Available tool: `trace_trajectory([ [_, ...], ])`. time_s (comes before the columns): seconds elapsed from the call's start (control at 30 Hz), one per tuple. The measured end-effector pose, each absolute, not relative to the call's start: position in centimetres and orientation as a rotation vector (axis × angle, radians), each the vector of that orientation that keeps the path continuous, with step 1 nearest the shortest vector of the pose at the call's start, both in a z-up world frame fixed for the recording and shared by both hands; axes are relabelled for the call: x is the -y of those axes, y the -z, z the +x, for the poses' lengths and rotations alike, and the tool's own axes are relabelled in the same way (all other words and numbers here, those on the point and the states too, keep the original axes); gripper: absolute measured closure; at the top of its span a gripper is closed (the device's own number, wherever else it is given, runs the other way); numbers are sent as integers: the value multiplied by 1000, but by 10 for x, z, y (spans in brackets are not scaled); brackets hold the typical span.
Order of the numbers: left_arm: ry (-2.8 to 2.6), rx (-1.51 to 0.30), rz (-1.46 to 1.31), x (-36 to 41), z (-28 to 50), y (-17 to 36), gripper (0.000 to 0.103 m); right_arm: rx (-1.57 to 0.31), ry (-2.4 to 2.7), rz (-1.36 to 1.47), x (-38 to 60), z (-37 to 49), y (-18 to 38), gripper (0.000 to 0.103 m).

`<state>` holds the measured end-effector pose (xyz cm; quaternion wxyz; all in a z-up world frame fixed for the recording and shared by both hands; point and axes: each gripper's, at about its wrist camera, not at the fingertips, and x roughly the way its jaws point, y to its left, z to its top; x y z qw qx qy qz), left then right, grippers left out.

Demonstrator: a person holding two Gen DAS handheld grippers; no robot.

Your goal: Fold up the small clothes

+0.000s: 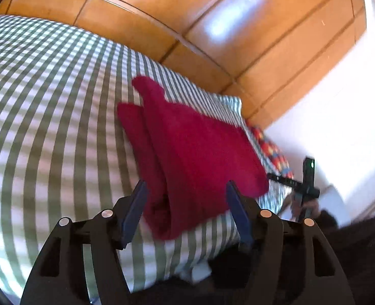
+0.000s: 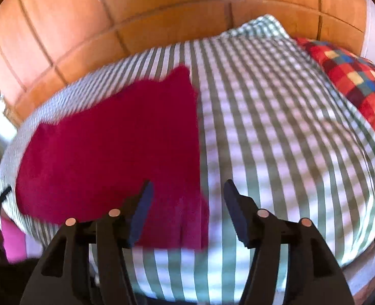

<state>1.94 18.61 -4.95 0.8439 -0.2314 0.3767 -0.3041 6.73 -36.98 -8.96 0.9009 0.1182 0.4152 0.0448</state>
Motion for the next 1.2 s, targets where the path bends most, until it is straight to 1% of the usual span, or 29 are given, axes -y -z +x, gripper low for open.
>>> trace_trajectory([
  [0.13, 587, -815, -542, -169, 62, 59, 41, -836, -62, 284, 369, 110, 86, 46],
  [0.2, 585, -830, -540, -157, 74, 61, 41, -849, -38, 308, 368, 138, 90, 50],
  [0.23, 583, -839, -530, -149, 82, 64, 42, -857, -24, 309, 368, 149, 92, 59],
  [0.27, 575, -847, -513, -144, 85, 66, 53, -869, -10, 309, 368, 161, 96, 80],
  [0.3, 556, -858, -476, -136, 88, 67, 64, -887, -8, 310, 366, 170, 99, 91],
  [0.33, 525, -865, -419, -128, 92, 68, 88, -888, 0, 303, 363, 173, 99, 95],
  [0.37, 499, -865, -393, -127, 91, 70, 92, -874, 5, 288, 360, 173, 96, 95],
  [0.43, 457, -865, -374, -129, 91, 75, 93, -829, 21, 247, 357, 166, 91, 95],
  [0.5, 402, -900, -367, -133, 93, 87, 93, -848, 81, 204, 359, 168, 103, 95],
  [0.57, 392, -933, -383, -137, 94, 103, 93, -898, 90, 211, 361, 175, 125, 94],
  [0.7, 343, -912, -393, -136, 93, 93, 92, -860, 104, 203, 356, 173, 124, 86],
  [0.77, 312, -882, -382, -136, 93, 81, 91, -858, 120, 192, 360, 169, 120, 70],
  [0.83, 295, -830, -371, -135, 91, 66, 91, -834, 138, 182, 360, 161, 108, 61],
  [0.93, 294, -741, -364, -131, 95, 44, 91, -754, 164, 152, 352, 147, 83, 59],
  [0.97, 300, -722, -364, -129, 96, 39, 91, -737, 139, 152, 348, 145, 78, 55],
  [1.0, 306, -713, -364, -125, 99, 37, 91, -728, 98, 148, 339, 145, 73, 53],
  [1.1, 316, -728, -337, -107, 116, 39, 91, -748, -18, 79, 301, 152, 71, 45],
  [1.13, 312, -739, -319, -100, 122, 42, 90, -759, -43, 55, 289, 158, 73, 41],
  [1.2, 270, -800, -301, -90, 140, 56, 90, -794, -83, -3, 264, 174, 82, 37],
])
